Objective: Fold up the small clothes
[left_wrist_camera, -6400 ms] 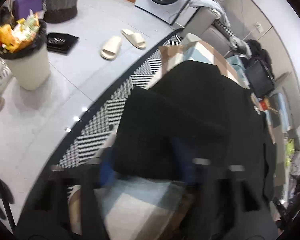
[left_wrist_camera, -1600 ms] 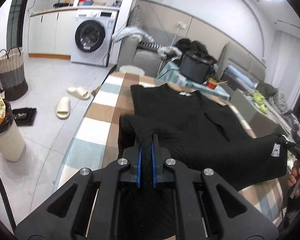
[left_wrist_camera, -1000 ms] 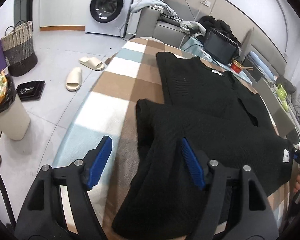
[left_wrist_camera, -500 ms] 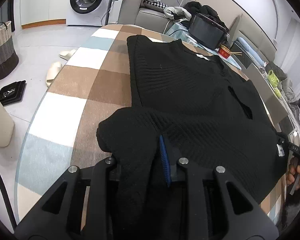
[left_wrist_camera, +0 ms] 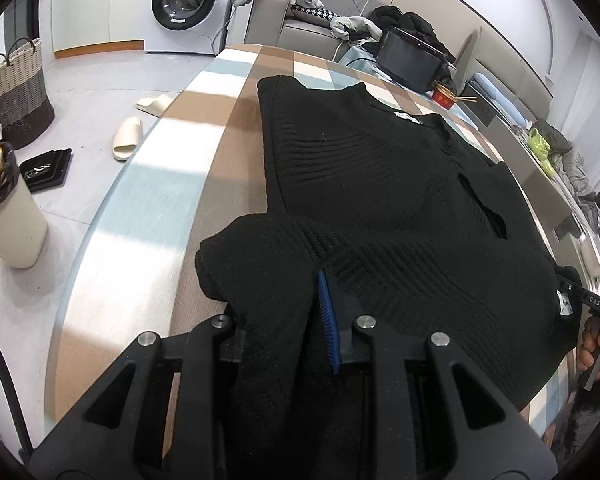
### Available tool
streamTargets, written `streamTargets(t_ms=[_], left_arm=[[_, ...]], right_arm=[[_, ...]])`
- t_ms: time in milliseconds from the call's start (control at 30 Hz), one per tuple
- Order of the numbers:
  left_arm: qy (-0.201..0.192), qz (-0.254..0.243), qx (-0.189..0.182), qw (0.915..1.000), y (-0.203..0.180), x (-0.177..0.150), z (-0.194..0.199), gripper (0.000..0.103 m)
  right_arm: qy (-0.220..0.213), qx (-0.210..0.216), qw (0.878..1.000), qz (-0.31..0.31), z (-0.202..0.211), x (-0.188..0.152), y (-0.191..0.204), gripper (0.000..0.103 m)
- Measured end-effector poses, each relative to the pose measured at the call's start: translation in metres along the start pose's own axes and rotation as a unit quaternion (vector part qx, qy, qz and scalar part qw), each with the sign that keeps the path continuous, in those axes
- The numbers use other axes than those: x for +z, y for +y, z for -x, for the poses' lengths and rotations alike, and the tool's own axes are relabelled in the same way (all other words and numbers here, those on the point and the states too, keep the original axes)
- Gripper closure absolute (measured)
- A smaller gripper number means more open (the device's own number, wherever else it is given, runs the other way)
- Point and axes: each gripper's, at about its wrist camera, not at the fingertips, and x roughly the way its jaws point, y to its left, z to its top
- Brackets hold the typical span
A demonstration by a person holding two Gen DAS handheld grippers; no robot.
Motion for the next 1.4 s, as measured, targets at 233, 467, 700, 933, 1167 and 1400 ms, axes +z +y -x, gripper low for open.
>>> streamTargets(t_ms=[233, 467, 700, 933, 1167, 1400], left_arm=[[-0.002, -0.012, 0.003, 0.9999, 0.004, -0.034, 0.031, 0.080], [-0.013, 0.007, 0.029, 0.9995, 0.010, -0.044, 0.059, 0.054], [-0.038, 0.002, 0.041, 0.9984, 0.010, -0.051, 0.090, 0.043], [-0.033, -0.018, 0.056, 0.9977, 0.012, -0.071, 0.106, 0.042], [-0.025, -0.009, 0.049, 0.9984, 0.016, -0.079, 0.109, 0.042], [-0.029, -0.013, 0.038, 0.9988, 0.011, -0.079, 0.113, 0.042]], right_arm=[[0.004, 0.002, 1.000, -0.009, 0.023, -0.035, 0.005, 0.073], [-0.007, 0.005, 0.999, -0.032, 0.033, -0.035, -0.014, 0.045], [-0.033, -0.011, 0.998, -0.043, 0.061, -0.046, -0.034, 0.045], [-0.046, 0.037, 0.997, -0.040, 0.075, -0.069, -0.033, 0.045], [-0.025, 0.057, 0.997, -0.053, 0.071, -0.079, -0.032, 0.045], [-0.001, 0.068, 0.997, -0.035, 0.077, -0.086, -0.025, 0.045]])
